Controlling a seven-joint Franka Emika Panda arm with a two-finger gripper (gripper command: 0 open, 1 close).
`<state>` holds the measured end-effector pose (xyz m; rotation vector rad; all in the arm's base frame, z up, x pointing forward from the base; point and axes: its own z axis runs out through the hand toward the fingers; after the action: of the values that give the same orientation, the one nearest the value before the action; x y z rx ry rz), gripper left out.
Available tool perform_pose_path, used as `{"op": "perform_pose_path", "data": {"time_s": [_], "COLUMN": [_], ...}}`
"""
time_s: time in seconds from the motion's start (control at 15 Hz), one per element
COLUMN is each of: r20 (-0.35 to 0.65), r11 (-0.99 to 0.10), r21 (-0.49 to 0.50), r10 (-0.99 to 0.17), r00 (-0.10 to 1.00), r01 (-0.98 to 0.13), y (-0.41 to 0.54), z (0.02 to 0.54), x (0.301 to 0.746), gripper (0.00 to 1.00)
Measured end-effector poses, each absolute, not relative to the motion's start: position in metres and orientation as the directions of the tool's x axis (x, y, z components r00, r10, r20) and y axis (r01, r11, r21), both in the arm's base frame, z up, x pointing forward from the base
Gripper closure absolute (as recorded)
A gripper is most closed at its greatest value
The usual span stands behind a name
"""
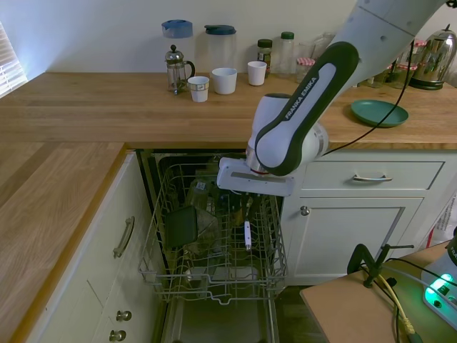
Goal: Put the fork in the dishwasher
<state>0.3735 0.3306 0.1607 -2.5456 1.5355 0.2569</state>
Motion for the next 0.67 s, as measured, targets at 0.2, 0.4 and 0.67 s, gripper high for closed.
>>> {"op": "perform_pose_path", "data": {"time_s": [0.2,0.4,0.67], "r20": [-0.238,-0.251,-0.253], "r11": [-0.452,-0.444,-0.454], "r21": [-0.009,0.009,0.010], "r10": [-0.865,-0.869,-0.863], "r00": [0.441,0.428,0.437], "r01": [-0.892,-0.896,-0.891], "y": [0.323,0.322,0.323], "z": [0.127,0.107,0.108], "x": [0.388,0.401,0.405], "gripper": [1.00,0.00,0.00]}}
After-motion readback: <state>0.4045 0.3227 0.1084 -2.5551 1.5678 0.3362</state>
